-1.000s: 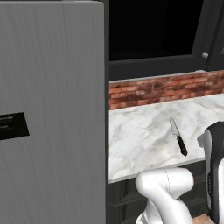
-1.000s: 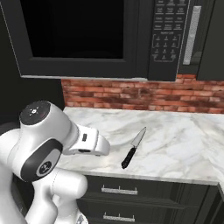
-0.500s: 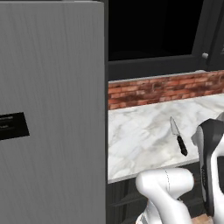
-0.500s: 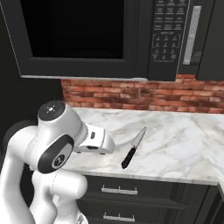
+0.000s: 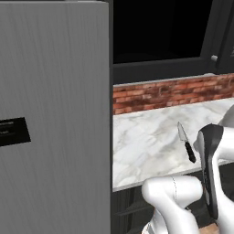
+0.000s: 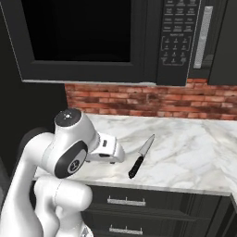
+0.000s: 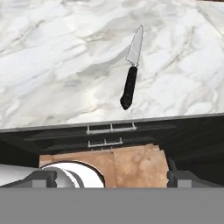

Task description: Move the cutting board and knife to the sink. Then move spray from the cabinet to the counter.

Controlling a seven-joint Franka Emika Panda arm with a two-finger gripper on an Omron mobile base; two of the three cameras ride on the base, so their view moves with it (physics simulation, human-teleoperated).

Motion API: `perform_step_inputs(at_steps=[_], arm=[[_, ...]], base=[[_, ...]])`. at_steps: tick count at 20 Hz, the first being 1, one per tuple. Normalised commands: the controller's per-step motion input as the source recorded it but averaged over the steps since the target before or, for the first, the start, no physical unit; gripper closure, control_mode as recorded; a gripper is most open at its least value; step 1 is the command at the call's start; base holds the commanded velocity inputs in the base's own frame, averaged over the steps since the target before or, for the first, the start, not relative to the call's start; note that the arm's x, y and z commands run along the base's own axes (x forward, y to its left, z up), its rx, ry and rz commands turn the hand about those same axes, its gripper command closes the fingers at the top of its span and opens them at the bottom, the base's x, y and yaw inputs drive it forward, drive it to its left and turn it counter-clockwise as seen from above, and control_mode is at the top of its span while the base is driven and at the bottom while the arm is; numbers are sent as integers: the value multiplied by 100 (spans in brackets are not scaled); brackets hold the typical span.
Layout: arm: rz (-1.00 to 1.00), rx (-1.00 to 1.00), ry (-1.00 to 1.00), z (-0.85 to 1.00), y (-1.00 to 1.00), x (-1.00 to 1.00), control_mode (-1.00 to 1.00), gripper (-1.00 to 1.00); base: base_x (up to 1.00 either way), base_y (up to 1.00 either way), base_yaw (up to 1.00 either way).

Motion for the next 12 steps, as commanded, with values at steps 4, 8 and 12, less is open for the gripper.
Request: perform_step_inputs(at_steps=[4, 8, 12], arm=[[0, 0, 0, -33, -3, 31, -100, -100], [0, 0, 0, -35, -12, 29, -100, -100], [0, 0, 0, -34, -23, 28, -100, -100]], base=[[0, 0, 0], [0, 0, 0], [0, 0, 0]])
